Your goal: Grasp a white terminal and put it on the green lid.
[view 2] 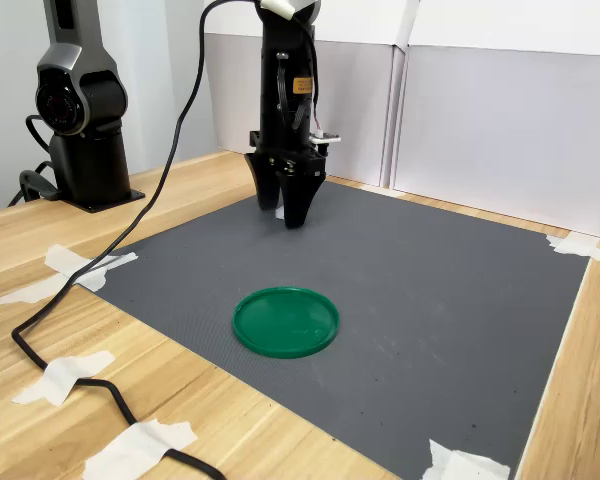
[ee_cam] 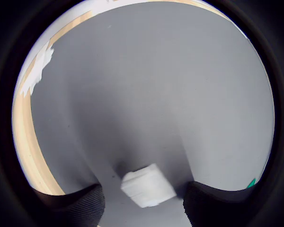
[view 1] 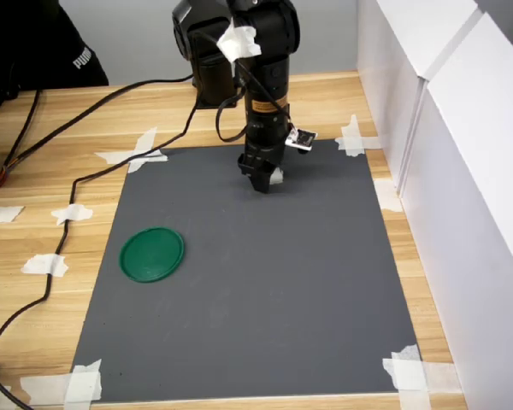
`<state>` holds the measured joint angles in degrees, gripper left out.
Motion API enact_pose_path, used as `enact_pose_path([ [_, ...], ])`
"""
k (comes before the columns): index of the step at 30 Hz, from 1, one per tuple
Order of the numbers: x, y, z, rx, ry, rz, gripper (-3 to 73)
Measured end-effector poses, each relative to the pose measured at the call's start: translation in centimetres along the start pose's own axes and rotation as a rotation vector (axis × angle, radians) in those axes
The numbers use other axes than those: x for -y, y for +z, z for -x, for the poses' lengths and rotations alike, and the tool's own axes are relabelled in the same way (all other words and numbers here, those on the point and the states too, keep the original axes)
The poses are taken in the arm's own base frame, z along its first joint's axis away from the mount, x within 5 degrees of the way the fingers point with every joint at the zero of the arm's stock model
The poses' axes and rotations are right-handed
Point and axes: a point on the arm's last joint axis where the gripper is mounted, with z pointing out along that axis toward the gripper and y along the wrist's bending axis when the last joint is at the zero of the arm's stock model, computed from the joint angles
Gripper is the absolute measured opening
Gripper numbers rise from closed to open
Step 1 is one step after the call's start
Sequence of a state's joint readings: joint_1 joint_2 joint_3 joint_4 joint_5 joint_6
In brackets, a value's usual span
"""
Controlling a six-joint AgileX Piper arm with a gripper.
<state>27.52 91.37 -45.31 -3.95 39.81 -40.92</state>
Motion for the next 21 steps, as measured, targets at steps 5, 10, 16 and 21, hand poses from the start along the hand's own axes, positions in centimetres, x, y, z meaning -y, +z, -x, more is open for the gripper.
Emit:
enact_pose_path([
  [5, 0.0, 0.0, 0.0, 0.002, -0.005, -0.008, 70.0],
  [10, 0.1, -0.1, 0.1, 0.007, -0.007, -0.012, 68.5],
  [16, 1.0, -0.9, 1.0, 0.054, 0.0, -0.055, 62.6],
  [21, 0.9, -0.9, 1.0, 0.043, 0.02, -0.044, 56.3],
])
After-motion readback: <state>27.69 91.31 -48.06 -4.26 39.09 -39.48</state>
